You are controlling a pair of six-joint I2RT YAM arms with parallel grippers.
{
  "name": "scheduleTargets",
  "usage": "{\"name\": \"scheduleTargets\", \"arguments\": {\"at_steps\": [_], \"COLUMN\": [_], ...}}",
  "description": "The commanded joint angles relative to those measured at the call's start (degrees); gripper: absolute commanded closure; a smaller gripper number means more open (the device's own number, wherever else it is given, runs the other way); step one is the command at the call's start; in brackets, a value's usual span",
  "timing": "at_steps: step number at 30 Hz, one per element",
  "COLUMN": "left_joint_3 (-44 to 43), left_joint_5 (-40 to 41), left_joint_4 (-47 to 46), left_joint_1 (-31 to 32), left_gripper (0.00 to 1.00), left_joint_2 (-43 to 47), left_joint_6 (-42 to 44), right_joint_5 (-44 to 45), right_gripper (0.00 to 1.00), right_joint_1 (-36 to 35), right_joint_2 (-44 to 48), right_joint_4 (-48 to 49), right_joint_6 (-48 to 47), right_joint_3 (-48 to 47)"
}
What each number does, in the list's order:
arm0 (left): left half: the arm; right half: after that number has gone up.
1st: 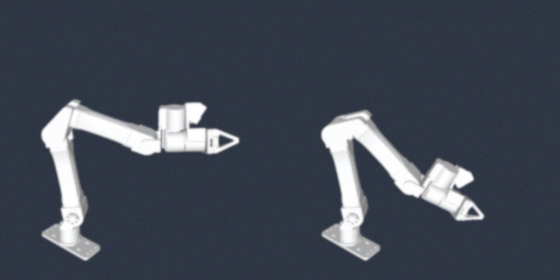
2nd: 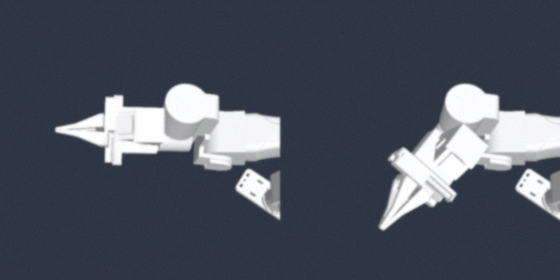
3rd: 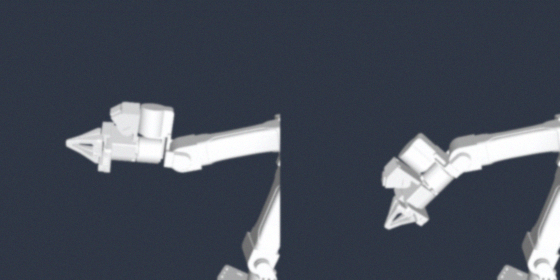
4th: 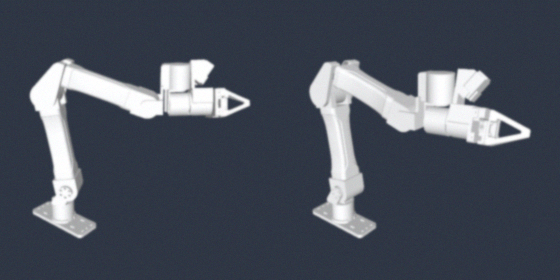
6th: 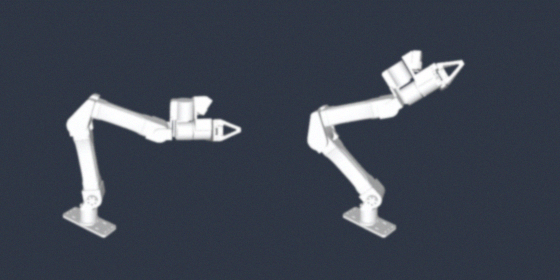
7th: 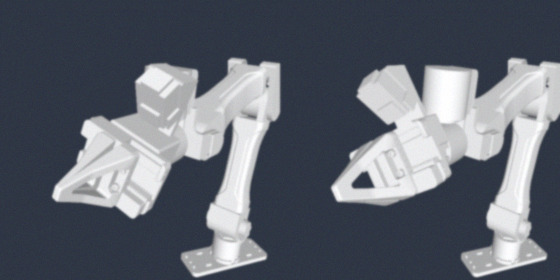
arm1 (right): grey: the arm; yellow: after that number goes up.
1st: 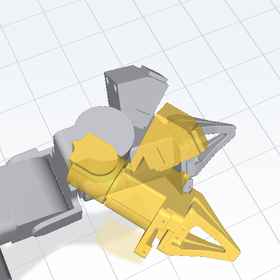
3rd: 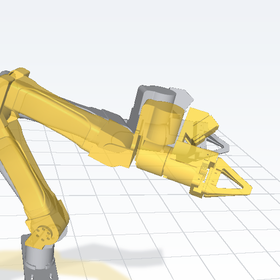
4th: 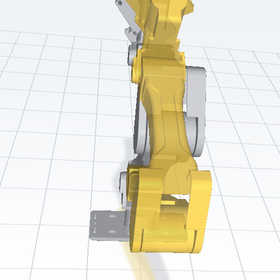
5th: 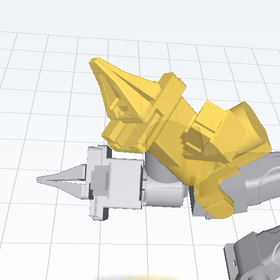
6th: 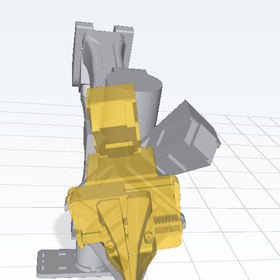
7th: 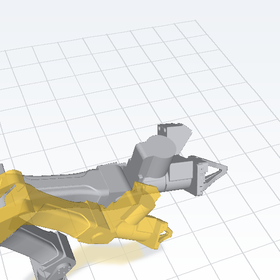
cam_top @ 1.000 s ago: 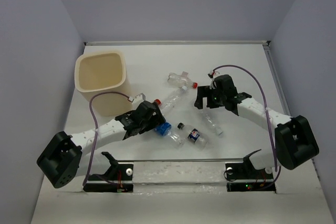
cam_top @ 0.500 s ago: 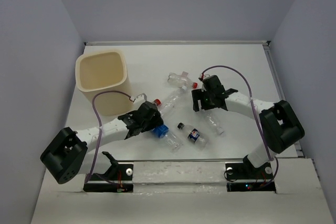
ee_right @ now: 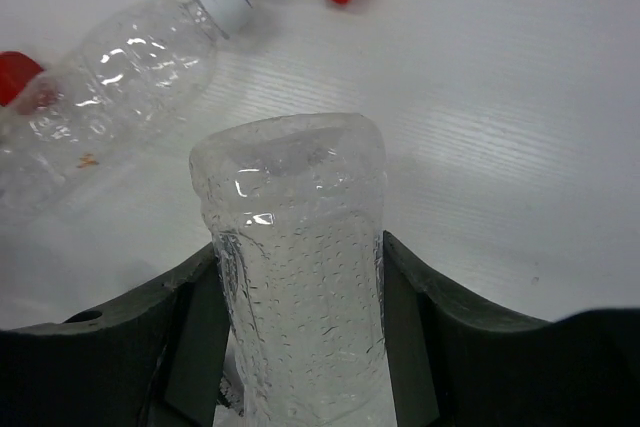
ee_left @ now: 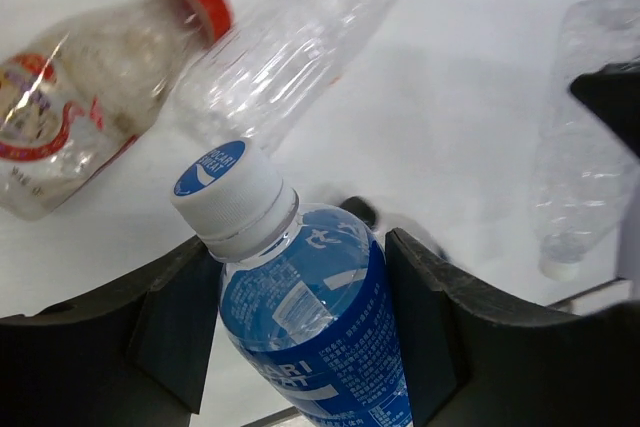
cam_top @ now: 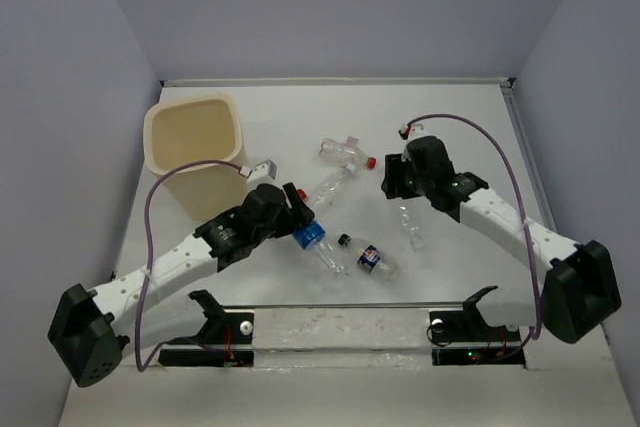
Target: Put the plastic bottles in the bin
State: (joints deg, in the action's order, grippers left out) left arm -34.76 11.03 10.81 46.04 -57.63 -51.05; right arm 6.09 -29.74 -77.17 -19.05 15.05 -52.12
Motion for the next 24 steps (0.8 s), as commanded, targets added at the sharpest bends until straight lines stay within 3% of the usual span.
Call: {"name": "scheduleTargets", "arguments": {"at_steps": [1,4,8,14,19,24], "left_joint_3": [-10.9,-20.3,-35.1,-46.2,-48.2,-44.3], "left_joint_5": [5.9,14.7,20.2,35.4,50.9,61.6], "left_joint_4": [3.0,6.1,7.6,1.6,-3.9,-20.9], "left_joint_1": [0.2,-0.3,-5.0,-11.6,-17.8,-23.2], "left_gripper": [0.43,0.43,0.43,0.43,0.43,0.43], "left_joint_2": [6.0,8.0,6.6,1.2,-4.1,-7.7], "left_joint_6": [5.4,12.0,20.4,31.4,41.4,58.5], "right_joint_5": [-0.1,-2.7,-6.9,-8.2,-8.5,-9.1], "right_gripper": [0.57,0.57,0.57,0.56,0.56,0.56], "right_joint_1": [-0.8,-1.4,-2.4,-6.6,-8.8,-11.5], "right_joint_2": [10.2,14.1,18.0,16.7,15.4,13.3], "right_joint_4": [-1.3,0.9,4.8,7.4,8.1,10.4], "right_joint_6": [1.5,3.0,5.5,6.9,6.7,7.3], "right_joint_3": [-3.0,-3.5,-2.3,-2.1,-3.3,-4.8]}}
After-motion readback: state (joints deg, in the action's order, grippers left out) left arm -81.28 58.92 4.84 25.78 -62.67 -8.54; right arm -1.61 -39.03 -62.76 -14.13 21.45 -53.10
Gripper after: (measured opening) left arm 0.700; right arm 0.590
